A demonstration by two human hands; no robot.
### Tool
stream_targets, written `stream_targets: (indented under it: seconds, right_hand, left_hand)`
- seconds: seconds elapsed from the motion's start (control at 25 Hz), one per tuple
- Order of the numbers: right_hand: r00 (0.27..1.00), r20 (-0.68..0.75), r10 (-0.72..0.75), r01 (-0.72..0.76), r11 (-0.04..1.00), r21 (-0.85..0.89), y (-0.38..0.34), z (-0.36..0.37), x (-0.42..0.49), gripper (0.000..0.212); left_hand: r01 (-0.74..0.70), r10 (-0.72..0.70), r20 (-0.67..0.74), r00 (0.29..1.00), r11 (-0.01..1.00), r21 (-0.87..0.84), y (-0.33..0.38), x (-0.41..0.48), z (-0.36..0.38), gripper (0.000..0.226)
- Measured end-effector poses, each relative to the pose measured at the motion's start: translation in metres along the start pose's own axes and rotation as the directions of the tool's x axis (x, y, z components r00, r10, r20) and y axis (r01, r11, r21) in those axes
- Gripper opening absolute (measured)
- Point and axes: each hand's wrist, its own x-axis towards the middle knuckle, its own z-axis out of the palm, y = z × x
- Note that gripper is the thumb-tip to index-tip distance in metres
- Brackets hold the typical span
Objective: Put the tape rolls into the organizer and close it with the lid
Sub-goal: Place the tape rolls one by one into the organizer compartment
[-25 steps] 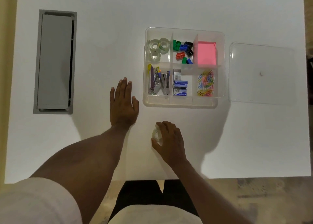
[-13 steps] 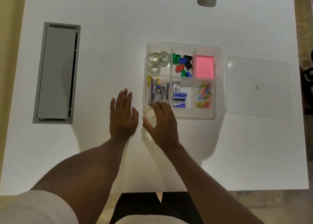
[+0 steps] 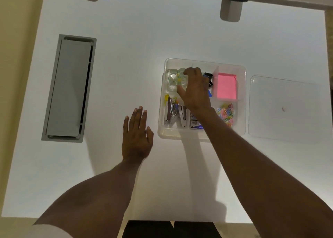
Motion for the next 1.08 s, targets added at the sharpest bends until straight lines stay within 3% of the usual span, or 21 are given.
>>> stream_targets:
  seconds: [0.2, 0.36, 0.76, 1.08]
  right_hand:
    - [0.991, 0.104, -0.088, 0.123, 0.904, -0.41, -0.001, 0.003, 0.028, 0.044]
    - [0.989, 0.135, -0.062, 0.126, 0.834, -0.538, -0.001, 0.006, 0.034, 0.048]
    - [0.987, 0.151, -0.056, 0.134, 0.804, -0.579, -0.001, 0.011, 0.037, 0.055]
    - [0.995, 0.04, -0.096, 0.102, 0.853, -0.512, 0.0, 0.003, 0.026, 0.019]
  left_hand:
    - [0.001, -0.001, 0.026, 1.0, 1.0, 0.008, 0.0, 0.001, 0.002, 0.062]
    - [0.009, -0.01, 0.04, 0.999, 1.0, 0.019, -0.002, 0.001, 0.006, 0.063]
    - [0.023, -0.023, 0.043, 0.999, 1.0, 0.01, -0.002, 0.0, 0.008, 0.063]
    - [0.01, -0.01, 0.038, 0.999, 1.0, 0.006, -0.002, 0.0, 0.006, 0.064]
